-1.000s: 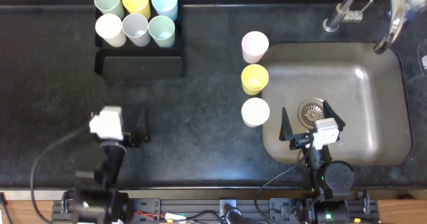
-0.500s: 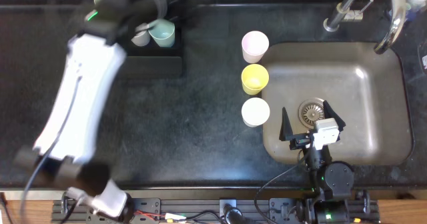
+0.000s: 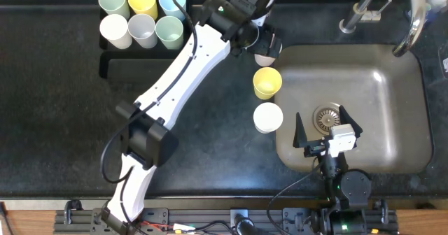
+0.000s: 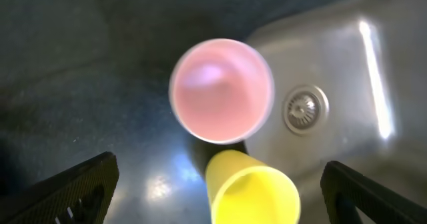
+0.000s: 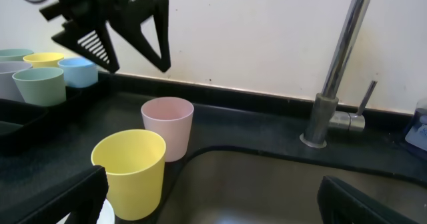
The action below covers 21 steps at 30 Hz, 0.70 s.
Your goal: Store Cups
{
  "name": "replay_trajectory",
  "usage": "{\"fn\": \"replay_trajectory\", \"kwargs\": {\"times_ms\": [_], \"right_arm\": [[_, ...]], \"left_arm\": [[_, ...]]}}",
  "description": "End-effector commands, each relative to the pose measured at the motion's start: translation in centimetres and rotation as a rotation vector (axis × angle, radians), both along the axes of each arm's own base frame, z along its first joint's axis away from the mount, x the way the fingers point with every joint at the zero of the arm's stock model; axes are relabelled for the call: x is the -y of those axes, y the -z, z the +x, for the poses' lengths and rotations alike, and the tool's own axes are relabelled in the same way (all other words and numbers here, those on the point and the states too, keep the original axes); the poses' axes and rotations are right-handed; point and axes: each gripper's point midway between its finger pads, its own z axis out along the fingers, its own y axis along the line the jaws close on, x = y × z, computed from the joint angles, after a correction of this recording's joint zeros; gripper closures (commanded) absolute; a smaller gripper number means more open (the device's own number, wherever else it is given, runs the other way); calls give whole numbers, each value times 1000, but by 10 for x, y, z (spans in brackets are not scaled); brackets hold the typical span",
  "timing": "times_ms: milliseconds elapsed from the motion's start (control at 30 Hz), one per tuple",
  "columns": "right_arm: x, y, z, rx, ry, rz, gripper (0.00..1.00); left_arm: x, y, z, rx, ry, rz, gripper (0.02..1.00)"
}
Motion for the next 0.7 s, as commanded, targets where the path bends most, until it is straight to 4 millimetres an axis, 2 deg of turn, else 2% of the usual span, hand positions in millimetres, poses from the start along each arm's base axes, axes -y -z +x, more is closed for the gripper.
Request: {"fn": "replay_trajectory", "kwargs": {"times_ms": [33, 133, 333, 700], "right_arm": [[-1, 3, 0, -1, -5, 6, 3], [-1, 3, 0, -1, -5, 6, 3], [-1, 3, 0, -1, -5, 6, 5], [-1, 3, 0, -1, -5, 6, 3]], "left_arm": [[-17, 12, 19, -15, -150, 19, 20], [-23, 27, 27, -41, -205, 20, 20], [-24, 52, 32, -90, -269, 20, 20], [-20, 74, 42, -105, -296, 6, 20]]}}
